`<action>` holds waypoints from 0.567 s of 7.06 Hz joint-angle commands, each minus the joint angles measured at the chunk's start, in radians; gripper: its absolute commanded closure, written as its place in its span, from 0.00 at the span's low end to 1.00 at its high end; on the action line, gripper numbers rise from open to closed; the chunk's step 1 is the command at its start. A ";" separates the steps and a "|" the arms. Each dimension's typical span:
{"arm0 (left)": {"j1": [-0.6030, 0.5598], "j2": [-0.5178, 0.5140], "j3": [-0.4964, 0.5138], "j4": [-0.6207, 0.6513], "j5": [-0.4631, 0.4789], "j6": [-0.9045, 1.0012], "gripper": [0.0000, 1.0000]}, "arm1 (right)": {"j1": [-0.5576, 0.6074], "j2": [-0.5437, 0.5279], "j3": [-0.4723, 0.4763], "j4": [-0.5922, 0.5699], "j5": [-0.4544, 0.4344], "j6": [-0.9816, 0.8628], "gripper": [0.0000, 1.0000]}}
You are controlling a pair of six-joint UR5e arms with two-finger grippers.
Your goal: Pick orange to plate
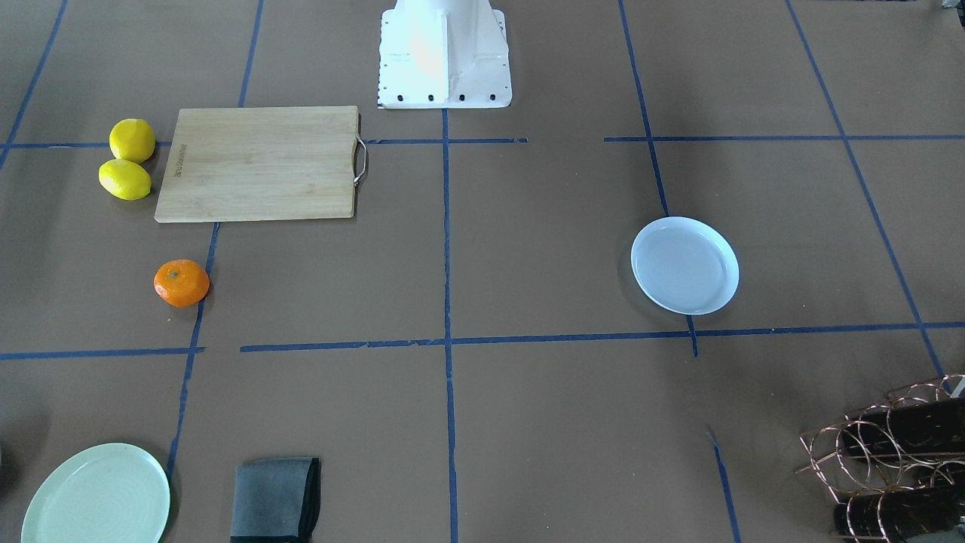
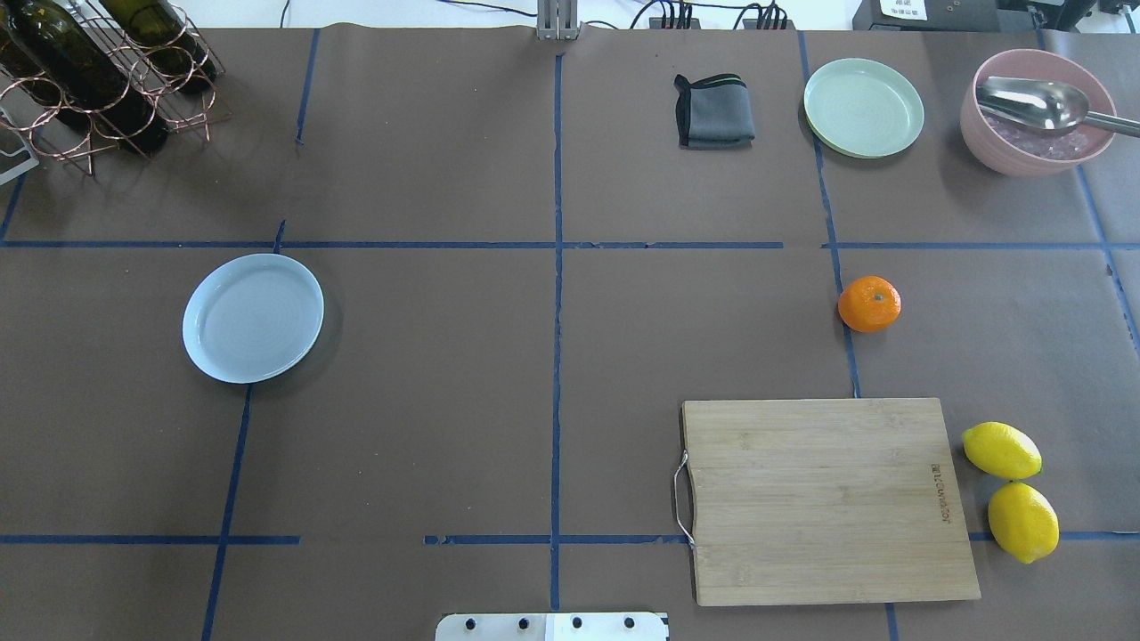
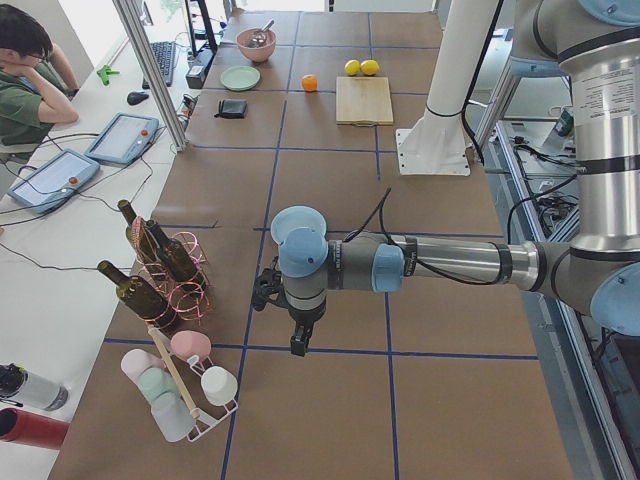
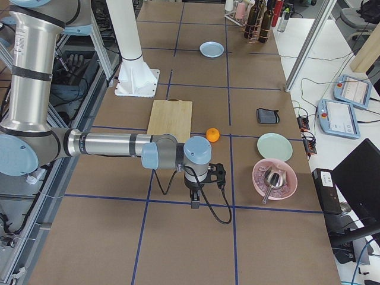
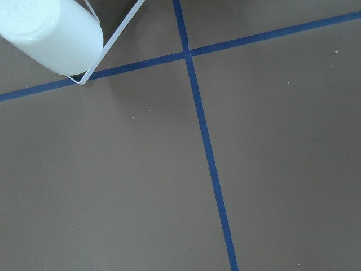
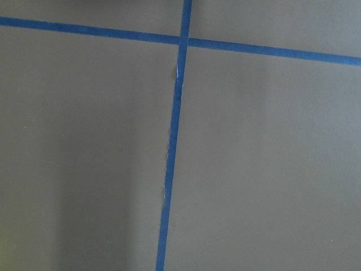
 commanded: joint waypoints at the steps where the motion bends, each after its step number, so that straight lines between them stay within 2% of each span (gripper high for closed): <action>1: -0.001 0.001 -0.009 -0.002 0.020 0.006 0.00 | 0.000 0.000 -0.002 0.000 0.000 0.000 0.00; 4: -0.004 -0.002 -0.029 -0.014 0.021 0.005 0.00 | -0.002 0.006 0.000 0.002 0.000 0.006 0.00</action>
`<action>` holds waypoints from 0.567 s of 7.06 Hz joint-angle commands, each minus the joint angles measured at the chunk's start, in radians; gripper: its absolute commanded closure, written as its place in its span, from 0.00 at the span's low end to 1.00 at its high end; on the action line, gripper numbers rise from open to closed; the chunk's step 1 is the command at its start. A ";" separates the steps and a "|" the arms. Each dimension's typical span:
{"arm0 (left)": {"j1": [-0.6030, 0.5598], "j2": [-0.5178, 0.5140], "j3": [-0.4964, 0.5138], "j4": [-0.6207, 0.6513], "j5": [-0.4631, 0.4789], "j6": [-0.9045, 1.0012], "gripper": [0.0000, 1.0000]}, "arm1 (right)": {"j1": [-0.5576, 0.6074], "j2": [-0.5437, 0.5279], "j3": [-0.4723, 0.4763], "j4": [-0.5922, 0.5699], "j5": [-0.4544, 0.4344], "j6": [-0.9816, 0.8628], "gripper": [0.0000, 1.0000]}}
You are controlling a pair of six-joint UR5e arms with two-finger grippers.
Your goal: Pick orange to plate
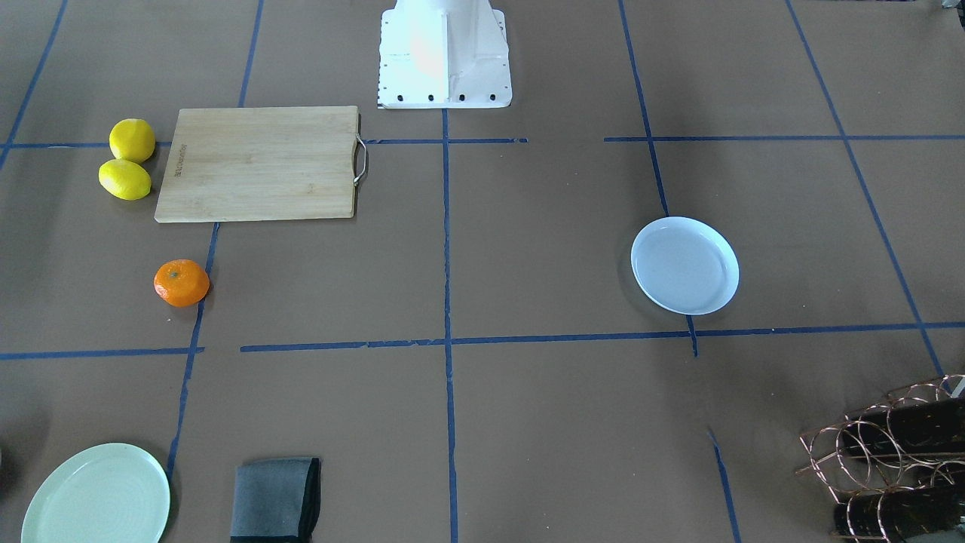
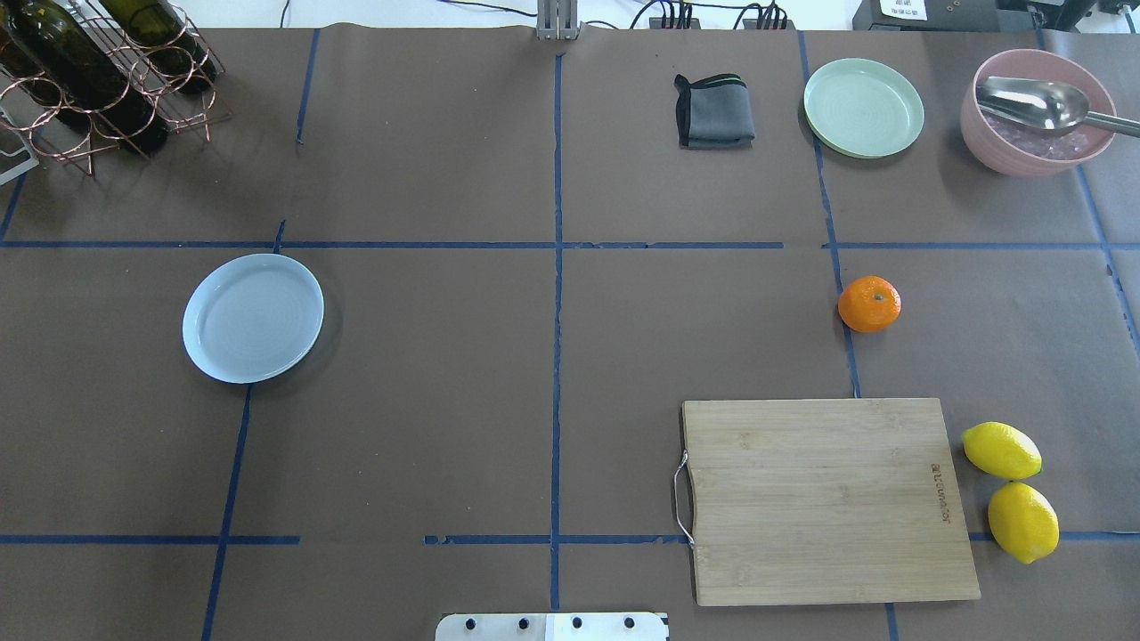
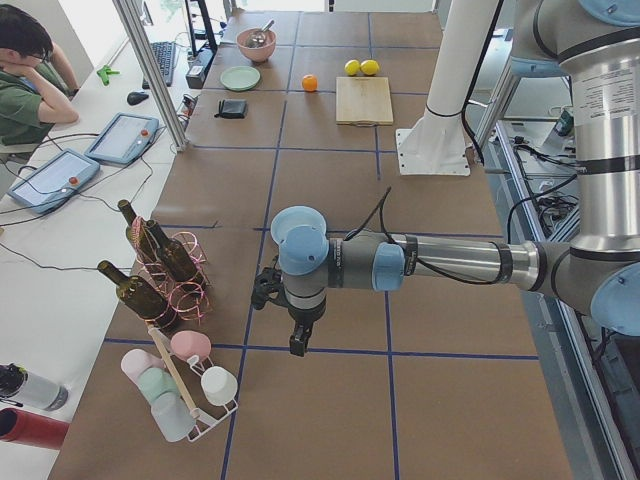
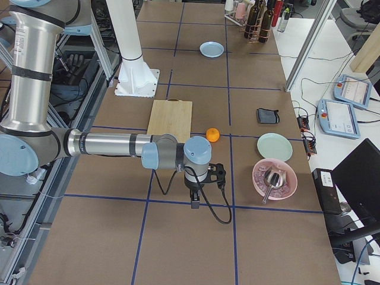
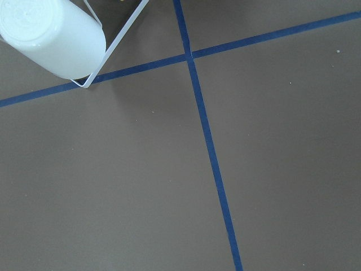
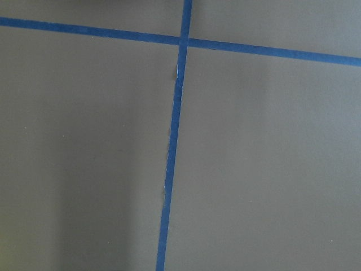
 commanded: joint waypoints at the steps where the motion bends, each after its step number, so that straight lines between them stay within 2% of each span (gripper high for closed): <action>1: 0.003 -0.016 -0.014 -0.053 0.007 -0.006 0.00 | -0.004 0.012 0.014 0.003 0.000 0.006 0.00; 3: 0.007 -0.148 0.005 -0.078 0.063 -0.010 0.00 | -0.007 0.032 0.019 0.115 -0.006 0.013 0.00; 4: 0.002 -0.185 0.006 -0.132 0.062 -0.003 0.00 | -0.006 0.039 0.009 0.168 -0.005 0.013 0.00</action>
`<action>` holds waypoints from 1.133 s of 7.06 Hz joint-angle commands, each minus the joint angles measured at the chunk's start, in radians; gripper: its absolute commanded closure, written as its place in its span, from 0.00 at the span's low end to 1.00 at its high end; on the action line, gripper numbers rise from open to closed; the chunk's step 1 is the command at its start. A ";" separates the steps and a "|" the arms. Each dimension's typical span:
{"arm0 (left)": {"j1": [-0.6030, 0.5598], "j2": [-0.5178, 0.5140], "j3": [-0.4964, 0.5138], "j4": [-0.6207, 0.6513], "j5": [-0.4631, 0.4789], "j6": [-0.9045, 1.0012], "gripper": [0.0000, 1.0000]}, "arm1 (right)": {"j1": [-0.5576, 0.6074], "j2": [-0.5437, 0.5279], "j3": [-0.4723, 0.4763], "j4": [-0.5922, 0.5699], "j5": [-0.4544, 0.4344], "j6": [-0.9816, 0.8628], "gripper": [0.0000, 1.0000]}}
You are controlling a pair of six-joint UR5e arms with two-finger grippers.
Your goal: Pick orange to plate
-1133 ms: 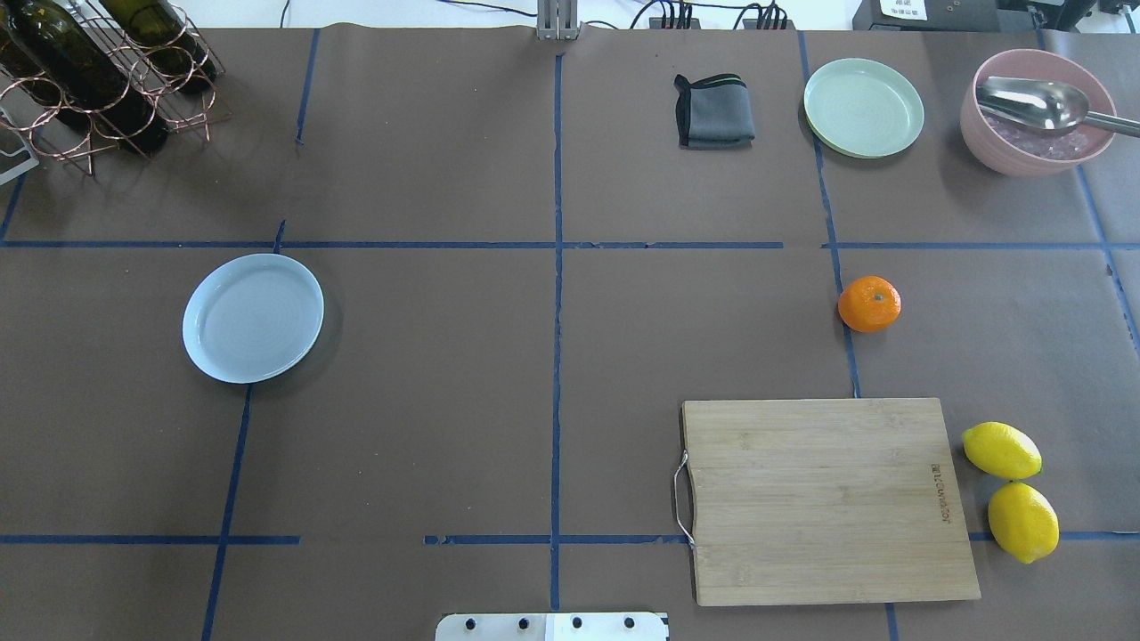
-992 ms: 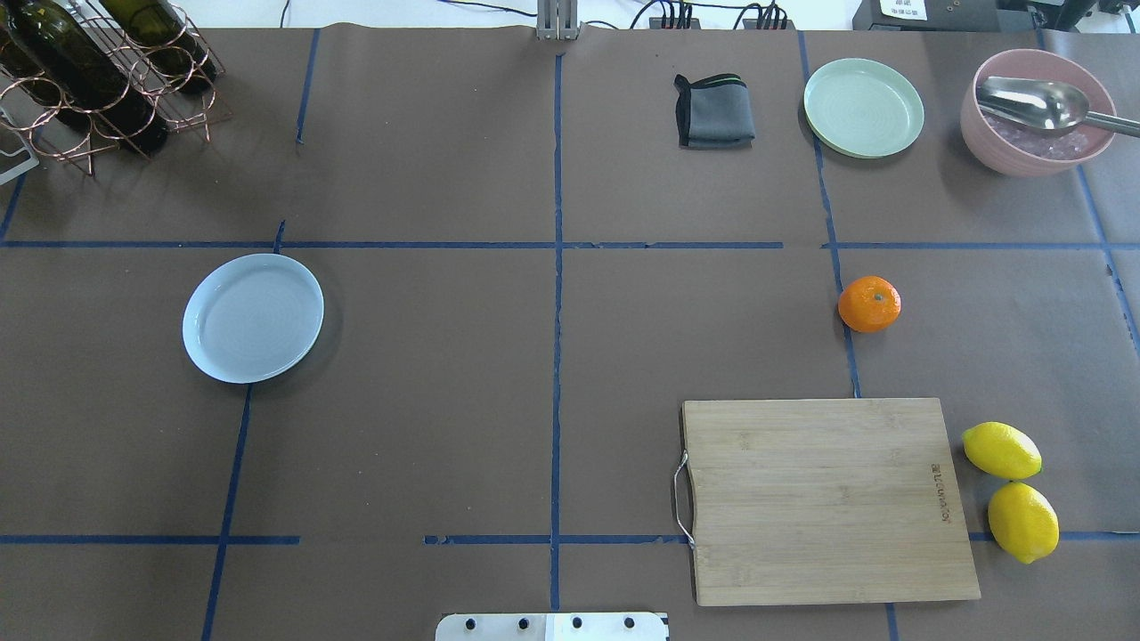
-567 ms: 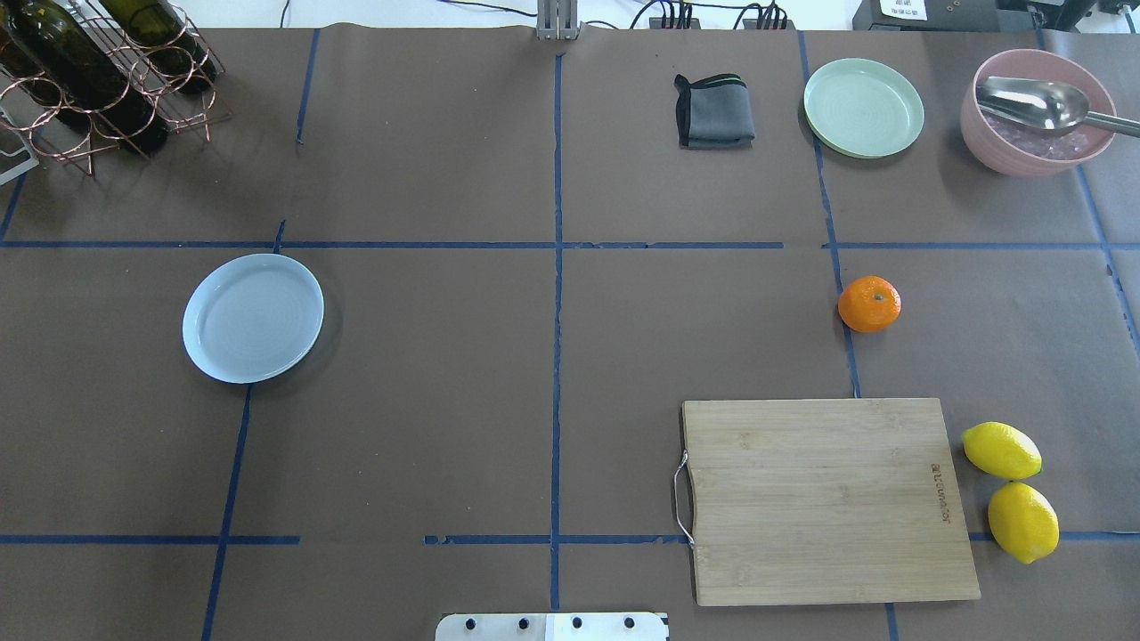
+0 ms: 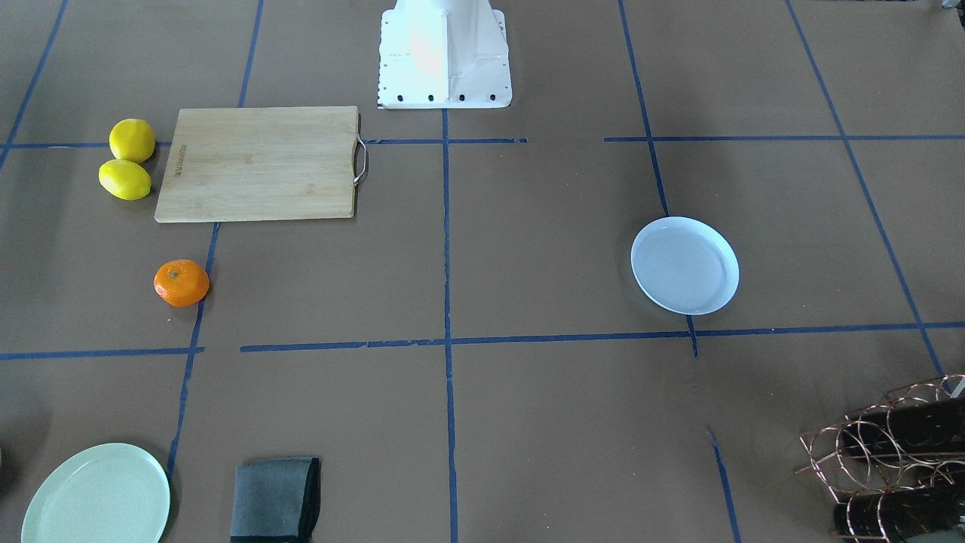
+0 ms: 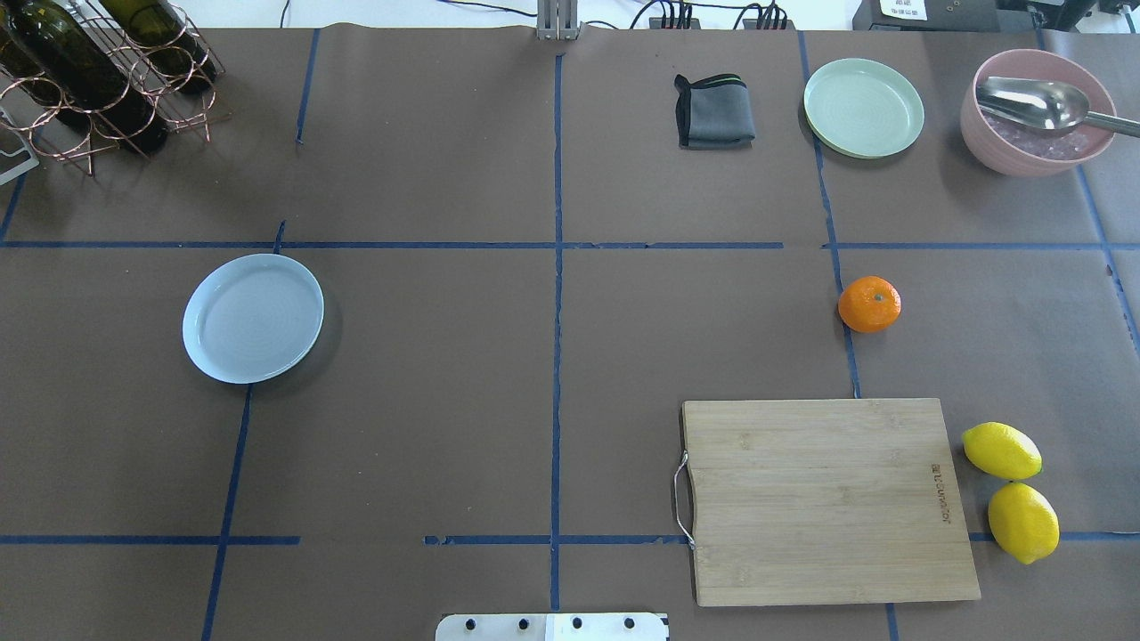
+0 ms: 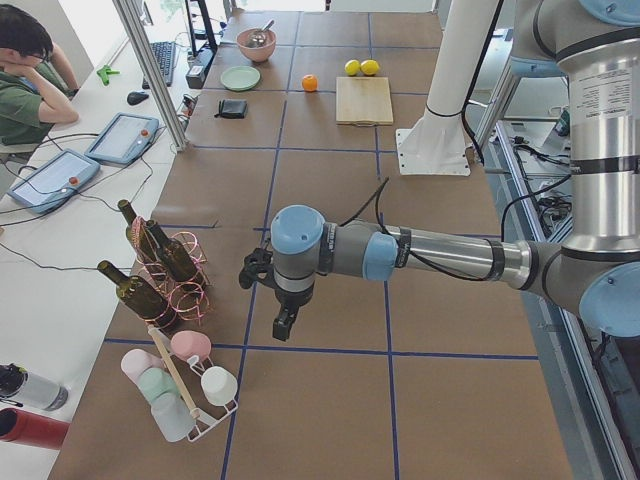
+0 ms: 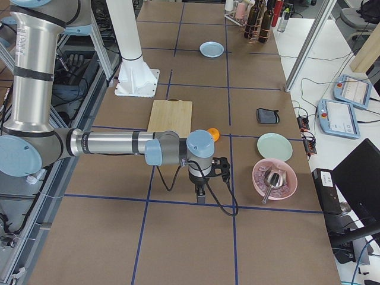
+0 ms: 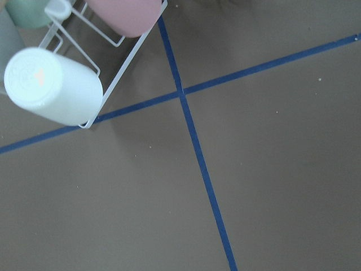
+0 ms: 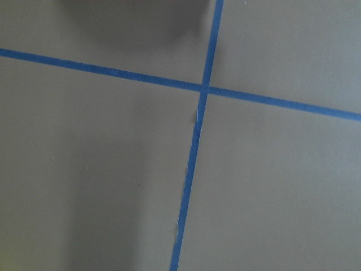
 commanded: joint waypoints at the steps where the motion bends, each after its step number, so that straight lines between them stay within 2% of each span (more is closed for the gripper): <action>1: -0.002 -0.073 0.008 -0.211 0.011 -0.002 0.00 | 0.000 0.012 -0.009 0.085 0.013 0.003 0.00; 2: 0.001 -0.071 0.051 -0.384 0.011 -0.030 0.00 | 0.000 0.009 -0.003 0.087 0.028 0.000 0.00; 4: 0.033 -0.062 0.105 -0.537 -0.026 -0.083 0.00 | 0.000 -0.002 -0.014 0.129 0.031 0.001 0.00; 5: 0.162 -0.038 0.114 -0.594 -0.024 -0.150 0.00 | 0.000 -0.003 -0.014 0.130 0.075 0.003 0.00; 6: 0.256 -0.036 0.131 -0.627 -0.012 -0.333 0.00 | 0.000 -0.006 -0.020 0.130 0.097 0.003 0.00; 7: 0.334 -0.025 0.148 -0.727 0.064 -0.499 0.00 | 0.000 -0.008 -0.021 0.130 0.097 0.003 0.00; 8: 0.432 -0.002 0.170 -0.860 0.185 -0.680 0.00 | 0.000 -0.006 -0.023 0.130 0.097 0.003 0.00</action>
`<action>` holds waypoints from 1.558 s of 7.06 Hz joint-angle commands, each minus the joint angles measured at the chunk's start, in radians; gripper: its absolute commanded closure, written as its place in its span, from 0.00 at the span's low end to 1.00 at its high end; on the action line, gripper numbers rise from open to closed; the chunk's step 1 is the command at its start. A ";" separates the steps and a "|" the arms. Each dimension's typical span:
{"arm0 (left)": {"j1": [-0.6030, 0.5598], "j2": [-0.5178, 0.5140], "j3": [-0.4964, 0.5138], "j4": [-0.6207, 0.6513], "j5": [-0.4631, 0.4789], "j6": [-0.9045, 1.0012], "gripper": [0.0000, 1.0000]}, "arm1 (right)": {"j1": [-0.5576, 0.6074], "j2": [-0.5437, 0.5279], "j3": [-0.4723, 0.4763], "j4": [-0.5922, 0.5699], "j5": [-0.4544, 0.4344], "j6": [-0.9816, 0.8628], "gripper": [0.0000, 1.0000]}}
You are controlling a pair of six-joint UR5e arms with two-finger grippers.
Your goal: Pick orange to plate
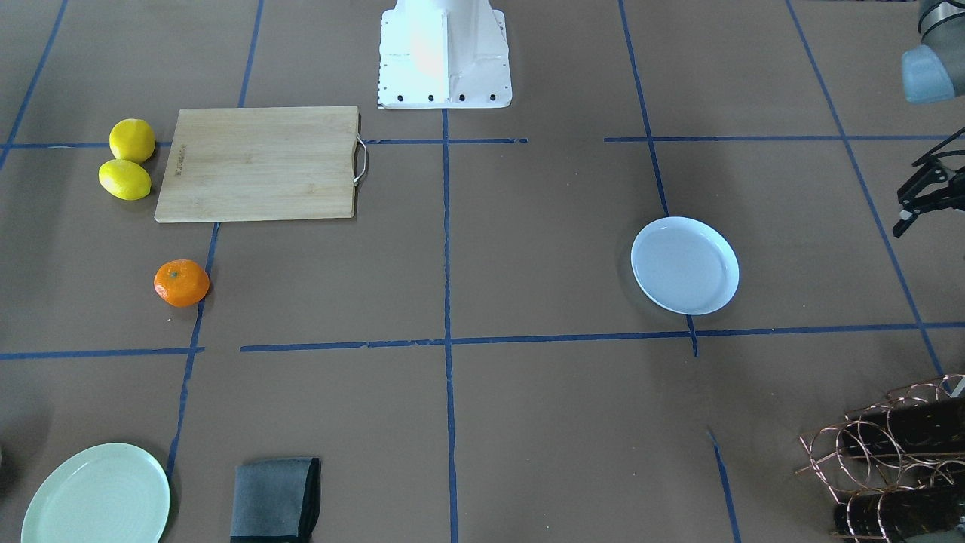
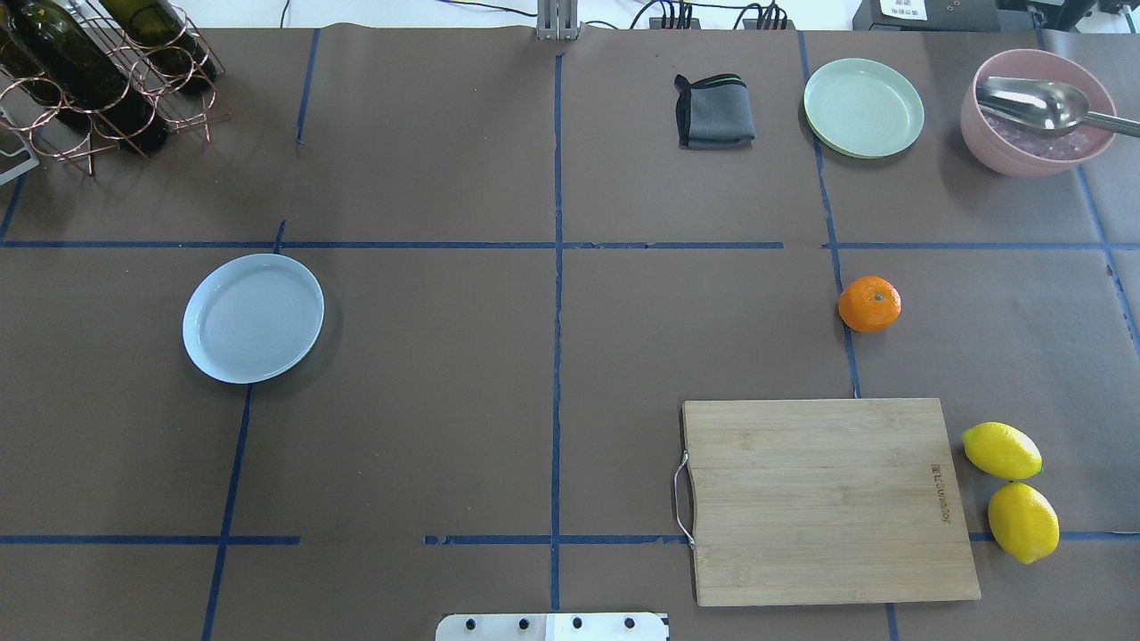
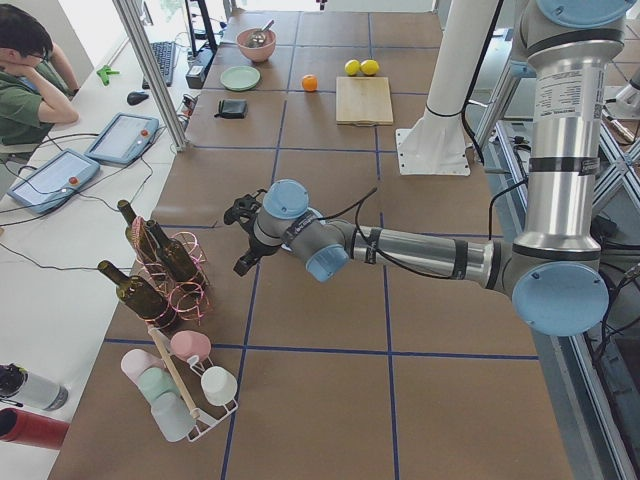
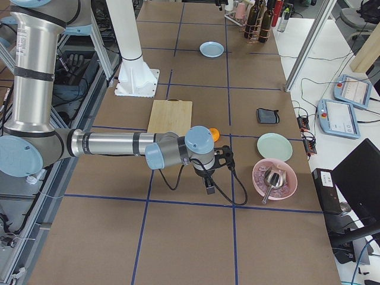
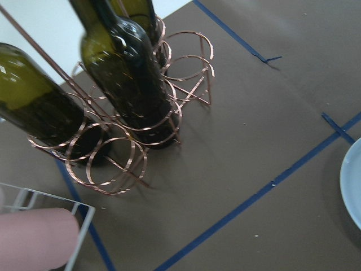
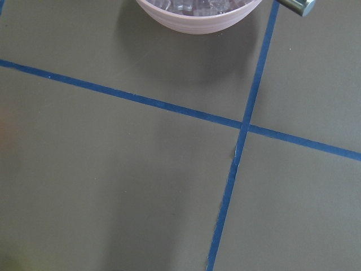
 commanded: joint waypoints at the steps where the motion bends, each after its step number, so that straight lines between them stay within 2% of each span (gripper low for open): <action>1: 0.208 0.022 0.053 -0.254 0.176 -0.412 0.00 | 0.000 -0.001 -0.004 0.000 0.004 0.000 0.00; 3: 0.372 0.022 0.058 -0.311 0.357 -0.623 0.00 | 0.000 -0.002 -0.007 0.000 0.004 0.000 0.00; 5: 0.482 0.019 0.078 -0.311 0.475 -0.734 0.00 | 0.000 -0.002 -0.007 0.000 0.004 0.000 0.00; 7: 0.540 0.016 0.078 -0.309 0.523 -0.790 0.00 | 0.000 -0.002 -0.012 0.000 0.004 0.000 0.00; 8: 0.563 0.013 0.080 -0.309 0.549 -0.816 0.07 | 0.000 -0.002 -0.013 0.000 0.006 0.000 0.00; 9: 0.574 0.012 0.080 -0.306 0.565 -0.856 0.59 | 0.000 -0.002 -0.013 0.000 0.006 0.000 0.00; 10: 0.588 0.012 0.083 -0.303 0.565 -0.857 0.70 | 0.000 -0.002 -0.013 0.000 0.006 0.000 0.00; 11: 0.588 0.012 0.083 -0.303 0.566 -0.857 0.98 | 0.000 -0.002 -0.013 0.000 0.006 0.000 0.00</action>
